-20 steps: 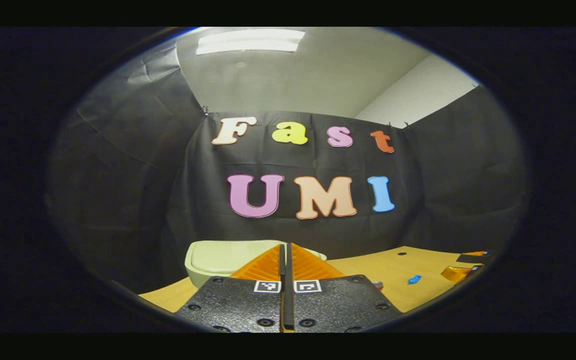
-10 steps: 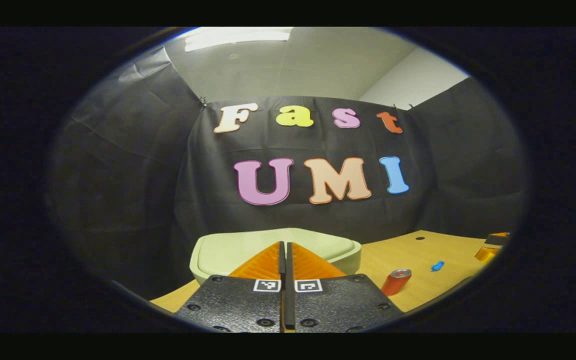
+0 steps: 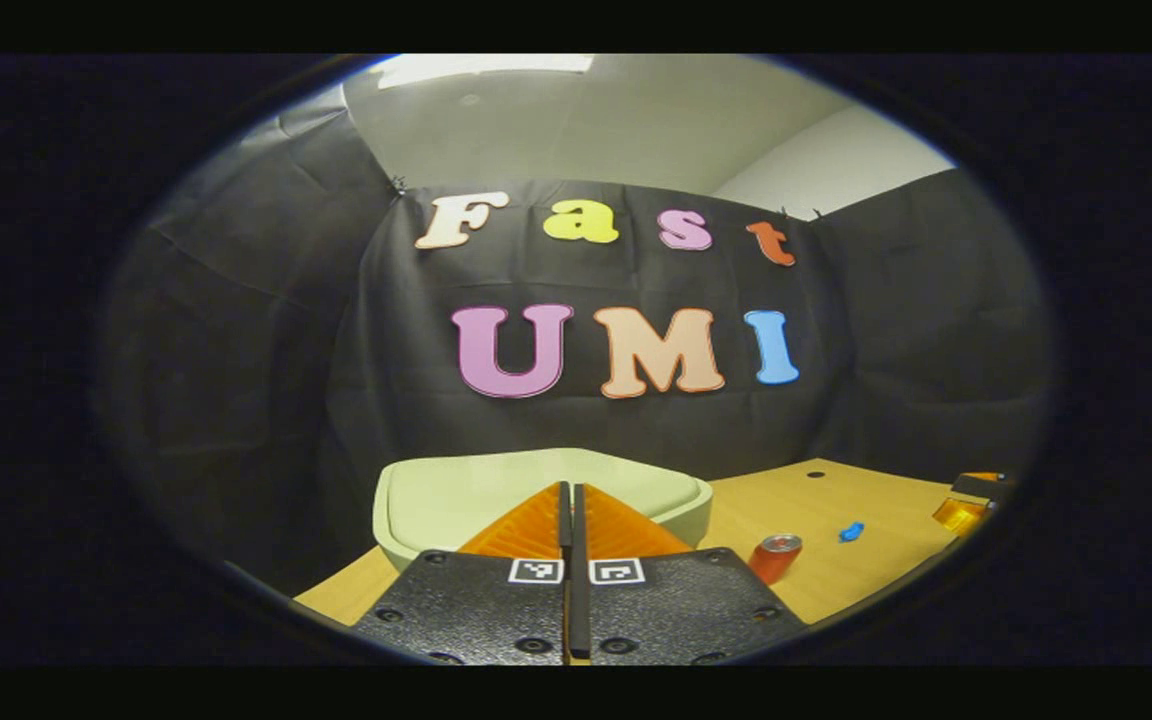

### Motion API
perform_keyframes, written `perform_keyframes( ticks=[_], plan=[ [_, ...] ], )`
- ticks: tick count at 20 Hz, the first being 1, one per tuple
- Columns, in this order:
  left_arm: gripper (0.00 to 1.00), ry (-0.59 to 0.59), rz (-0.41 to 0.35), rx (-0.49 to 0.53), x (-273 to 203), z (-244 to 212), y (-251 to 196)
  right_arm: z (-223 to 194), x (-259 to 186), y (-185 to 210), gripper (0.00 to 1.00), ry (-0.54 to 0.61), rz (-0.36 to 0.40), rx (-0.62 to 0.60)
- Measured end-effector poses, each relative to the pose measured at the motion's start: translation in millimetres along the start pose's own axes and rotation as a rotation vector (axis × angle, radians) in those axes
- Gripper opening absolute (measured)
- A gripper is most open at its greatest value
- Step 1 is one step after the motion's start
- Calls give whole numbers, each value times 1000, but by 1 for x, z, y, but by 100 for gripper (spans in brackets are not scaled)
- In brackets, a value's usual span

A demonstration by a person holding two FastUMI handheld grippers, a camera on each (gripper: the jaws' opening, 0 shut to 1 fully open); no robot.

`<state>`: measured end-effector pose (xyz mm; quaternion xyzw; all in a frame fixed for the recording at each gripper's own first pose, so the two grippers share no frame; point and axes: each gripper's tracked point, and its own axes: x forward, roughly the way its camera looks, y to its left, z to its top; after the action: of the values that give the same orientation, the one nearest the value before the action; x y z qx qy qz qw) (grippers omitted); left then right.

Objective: Press the lid of the desktop garbage bin to open it, pick up the crumpled paper on the desktop and throw it into the bin, then pick up the pop can on the desktop and drop it into the bin, and finally close the garbage bin lid.

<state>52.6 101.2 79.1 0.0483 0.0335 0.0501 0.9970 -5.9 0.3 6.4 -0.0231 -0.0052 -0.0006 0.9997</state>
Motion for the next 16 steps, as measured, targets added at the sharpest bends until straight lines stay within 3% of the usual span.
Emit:
perform_keyframes(
  ticks=[1, 6, 12, 16],
  plan=[
    [0, -11, -9, -11, 0, 1, -2, 0, 0, -1, 94, 1, -8, 0],
    [0, -61, -4, 17, 2, 21, -3, 1, -1, -2, 96, -6, -12, -10],
    [0, -143, -54, 24, -17, 54, -28, -8, 4, 1, 96, 19, -1, 8],
    [0, -152, -98, 29, -39, 44, -48, -10, 5, -6, 97, 20, -15, 7]
  ],
)
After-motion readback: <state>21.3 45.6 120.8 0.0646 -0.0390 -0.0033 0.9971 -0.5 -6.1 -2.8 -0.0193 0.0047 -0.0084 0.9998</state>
